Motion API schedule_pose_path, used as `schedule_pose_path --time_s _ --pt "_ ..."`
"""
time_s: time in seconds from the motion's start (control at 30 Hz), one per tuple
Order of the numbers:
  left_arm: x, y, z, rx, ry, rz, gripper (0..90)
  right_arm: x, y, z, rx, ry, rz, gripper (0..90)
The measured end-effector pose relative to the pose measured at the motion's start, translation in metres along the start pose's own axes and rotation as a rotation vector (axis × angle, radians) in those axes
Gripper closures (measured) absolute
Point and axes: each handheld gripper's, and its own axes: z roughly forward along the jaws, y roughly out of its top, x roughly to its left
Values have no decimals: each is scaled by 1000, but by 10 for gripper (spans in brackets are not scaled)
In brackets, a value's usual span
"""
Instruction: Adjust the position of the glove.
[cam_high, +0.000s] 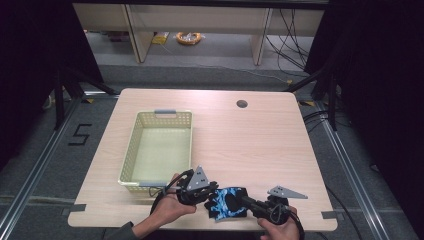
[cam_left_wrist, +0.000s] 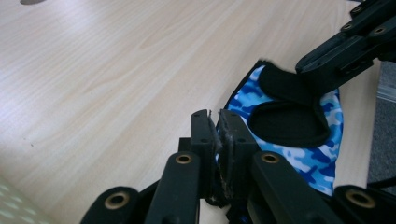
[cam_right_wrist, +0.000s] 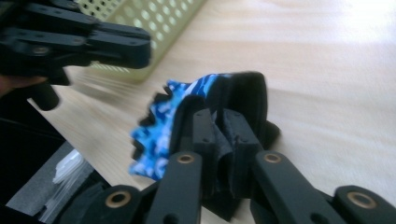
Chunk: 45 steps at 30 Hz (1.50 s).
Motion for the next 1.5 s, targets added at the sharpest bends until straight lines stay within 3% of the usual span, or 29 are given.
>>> schedule_pose_path --time_s 0.1,0.13,0.2,0.27,0.33,0.37,0.4,0.43,0.47,0.5,0.53,0.57,0.6,0.83,0.87,0.93,0.97,1.0,1.03,1.07,1.1,1.2,1.23,1.27,1.3,1.37,1.4,1.47,1.5 --pt "0 -4 -5 6 -7 8 796 -1 -2 -1 20 -21 3 795" --pt "-1 -6 -6 -6 -18 -23 784 -1 -3 1 22 -31 -3 778" --pt "1 -10 -12 18 -11 -6 760 3 -3 0 40 -25 36 759" --pt "1 -14 -15 12 -38 -41 720 4 -2 -1 49 -33 15 731" --pt "2 -20 -19 24 -43 -38 684 6 -1 -1 56 -49 5 679" --pt "0 -23 -20 22 -45 -72 668 4 0 0 29 -27 -47 674" --pt "2 -26 -24 55 -47 -47 653 5 0 -1 30 -29 -53 663" --pt "0 -29 -25 35 -51 -63 636 11 1 -4 36 -30 -35 649" --pt "-2 -33 -26 32 -59 -95 612 9 5 -8 37 -45 -123 624" --pt "-3 -34 -27 33 -59 -100 612 9 5 -8 37 -45 -123 624" --pt "-2 -37 -29 48 -64 -74 604 11 5 -10 48 -57 -135 617" --pt "-4 -39 -29 53 -66 -81 588 10 6 -12 60 -66 -177 618" --pt "-6 -40 -29 48 -70 -94 572 11 5 -13 79 -76 -173 627" --pt "-14 -44 -16 87 -95 -39 528 5 1 -13 108 -53 -222 636" --pt "-15 -43 -15 89 -100 -32 528 9 1 -13 128 -43 -190 636" --pt "-18 -43 -12 83 -102 -41 521 7 2 -12 117 -30 -241 629" --pt "-17 -42 -12 91 -93 -6 513 7 2 -13 117 -26 -247 619" --pt "-18 -42 -11 84 -100 -18 509 8 2 -14 139 -30 -243 604" --pt "-18 -42 -9 91 -105 -17 503 6 3 -14 139 -23 -277 589" --pt "-18 -42 -9 95 -103 3 497 5 3 -14 145 -31 -286 584" --pt "-20 -42 -6 91 -109 -28 493 6 2 -14 158 -32 -269 578" --pt "-17 -42 -3 108 -109 24 498 7 1 -11 177 -40 -322 576" --pt "-18 -42 -2 109 -102 -9 505 7 1 -10 199 -48 -347 577" --pt "-17 -42 -1 113 -105 -6 515 7 1 -9 221 -46 -356 575" --pt "-18 -42 0 108 -109 -14 526 7 -1 -6 200 -54 -356 569" --pt "-18 -43 1 110 -118 -12 543 7 -1 -7 236 -59 -373 569" --pt "-17 -43 2 109 -122 12 561 8 -1 -6 252 -65 -404 579" --pt "-17 -44 3 115 -119 -8 576 9 -2 -4 241 -70 -404 589" --pt "-15 -43 3 125 -117 18 603 9 -3 -3 252 -78 -428 610"
